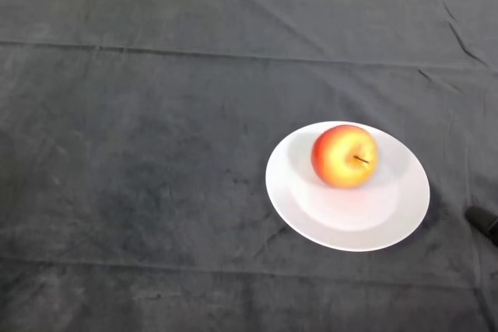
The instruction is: Move the apple to the plate
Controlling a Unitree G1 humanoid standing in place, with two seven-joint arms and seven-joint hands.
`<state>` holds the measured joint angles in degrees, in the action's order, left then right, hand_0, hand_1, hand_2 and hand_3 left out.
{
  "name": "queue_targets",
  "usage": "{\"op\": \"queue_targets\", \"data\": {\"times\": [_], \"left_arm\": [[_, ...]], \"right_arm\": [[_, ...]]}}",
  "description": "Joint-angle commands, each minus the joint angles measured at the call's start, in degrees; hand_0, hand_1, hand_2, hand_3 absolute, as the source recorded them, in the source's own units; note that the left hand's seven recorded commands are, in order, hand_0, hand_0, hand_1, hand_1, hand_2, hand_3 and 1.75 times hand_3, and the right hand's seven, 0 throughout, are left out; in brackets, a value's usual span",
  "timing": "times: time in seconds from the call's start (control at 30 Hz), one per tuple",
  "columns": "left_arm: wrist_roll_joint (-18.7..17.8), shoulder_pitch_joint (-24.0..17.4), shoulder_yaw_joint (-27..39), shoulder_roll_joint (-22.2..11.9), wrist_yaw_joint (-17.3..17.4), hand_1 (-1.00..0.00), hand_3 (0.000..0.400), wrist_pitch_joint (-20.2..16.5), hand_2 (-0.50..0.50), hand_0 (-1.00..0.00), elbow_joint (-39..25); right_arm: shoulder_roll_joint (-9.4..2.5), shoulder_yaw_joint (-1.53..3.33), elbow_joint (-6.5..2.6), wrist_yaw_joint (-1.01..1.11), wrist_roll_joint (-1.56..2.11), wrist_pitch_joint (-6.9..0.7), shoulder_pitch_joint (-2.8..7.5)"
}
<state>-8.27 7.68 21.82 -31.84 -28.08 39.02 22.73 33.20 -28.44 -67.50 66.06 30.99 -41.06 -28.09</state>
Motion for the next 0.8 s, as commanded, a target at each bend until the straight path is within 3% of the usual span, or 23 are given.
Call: {"op": "queue_targets", "data": {"times": [0.03, 0.8], "left_arm": [[1.2, 1.3, 2.7, 0.8, 0.5, 0.00, 0.000, -0.6, 0.00, 0.00, -0.6], [1.7, 1.6, 4.4, 2.0, 2.4, 0.00, 0.000, -1.6, 0.00, 0.00, -1.2]], "right_arm": [[1.85, -0.68, -0.67, -0.08, -0.43, -0.13, -0.99], [1.82, -0.70, -0.60, -0.12, -0.44, -0.12, -0.96]]}}
